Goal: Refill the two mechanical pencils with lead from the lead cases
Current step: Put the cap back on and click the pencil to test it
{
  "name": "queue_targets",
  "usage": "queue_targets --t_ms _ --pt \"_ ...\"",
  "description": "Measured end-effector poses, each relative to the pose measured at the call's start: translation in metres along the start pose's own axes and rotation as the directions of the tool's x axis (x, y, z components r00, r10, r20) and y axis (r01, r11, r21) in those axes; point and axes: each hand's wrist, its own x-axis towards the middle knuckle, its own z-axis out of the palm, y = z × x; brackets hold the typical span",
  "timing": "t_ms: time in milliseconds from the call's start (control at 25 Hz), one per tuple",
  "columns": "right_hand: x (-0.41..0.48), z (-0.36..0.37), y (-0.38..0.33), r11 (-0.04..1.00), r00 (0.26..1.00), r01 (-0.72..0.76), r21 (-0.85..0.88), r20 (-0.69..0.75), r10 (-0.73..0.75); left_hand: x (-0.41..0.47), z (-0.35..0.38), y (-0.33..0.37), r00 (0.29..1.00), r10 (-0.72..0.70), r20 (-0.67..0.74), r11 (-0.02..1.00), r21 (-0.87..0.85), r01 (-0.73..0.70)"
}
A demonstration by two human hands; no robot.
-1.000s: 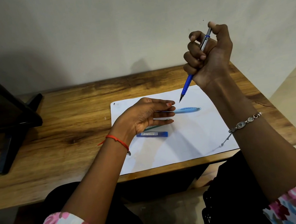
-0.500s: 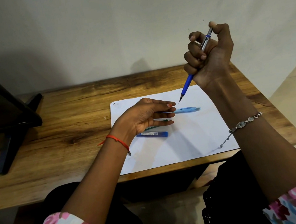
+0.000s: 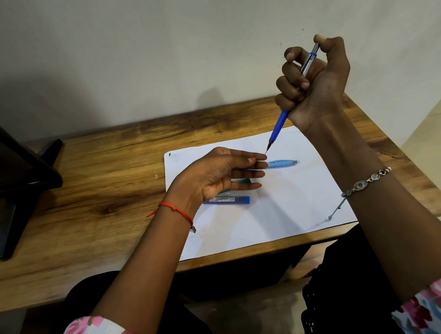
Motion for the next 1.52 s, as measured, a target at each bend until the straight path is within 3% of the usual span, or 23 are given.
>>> queue_targets --t_ms 280,560,720,840,960,1080,1200,1360,1520 --pt "0.006 -0.008 0.004 0.998 0.999 0.025 0.062 0.027 -0.026 0.000 -0.001 0.001 1.000 0.008 0.026 0.998 -0.060 -0.006" --pt "0.012 -0.019 0.016 0.937 0.999 0.039 0.347 0.013 -0.046 -0.003 -0.003 0.007 0.993 0.068 0.101 0.971 -0.234 -0.043" --pt "0.015 -0.020 0.026 0.948 0.999 0.013 0.319 0.036 -0.025 -0.007 -0.007 0.010 0.994 0.096 0.062 0.964 -0.253 -0.077" --pt "0.019 -0.020 0.027 0.984 0.998 -0.061 0.167 0.009 0.060 -0.008 -0.014 0.012 0.996 0.091 0.003 0.959 -0.269 -0.087" --pt "0.021 -0.028 0.023 0.968 0.991 -0.115 -0.221 -0.090 0.097 -0.009 -0.024 0.016 0.994 0.091 -0.052 0.963 -0.251 -0.102" --pt "0.023 -0.034 0.018 0.807 0.999 -0.018 -0.591 -0.049 -0.014 -0.009 -0.037 0.018 0.990 0.078 -0.119 0.969 -0.226 -0.104" --pt "0.022 -0.041 0.010 0.737 0.993 0.117 -0.666 0.081 -0.084 -0.010 -0.045 0.019 0.984 0.057 -0.168 0.980 -0.180 -0.088" --pt "0.014 -0.039 0.005 0.360 0.965 0.215 -0.908 0.253 0.061 -0.011 -0.049 0.020 0.982 -0.010 -0.191 0.989 -0.145 -0.018" --pt "0.013 -0.039 0.006 0.273 0.974 0.198 -0.941 0.221 0.057 -0.011 -0.050 0.021 0.975 -0.035 -0.218 0.991 -0.134 0.005"
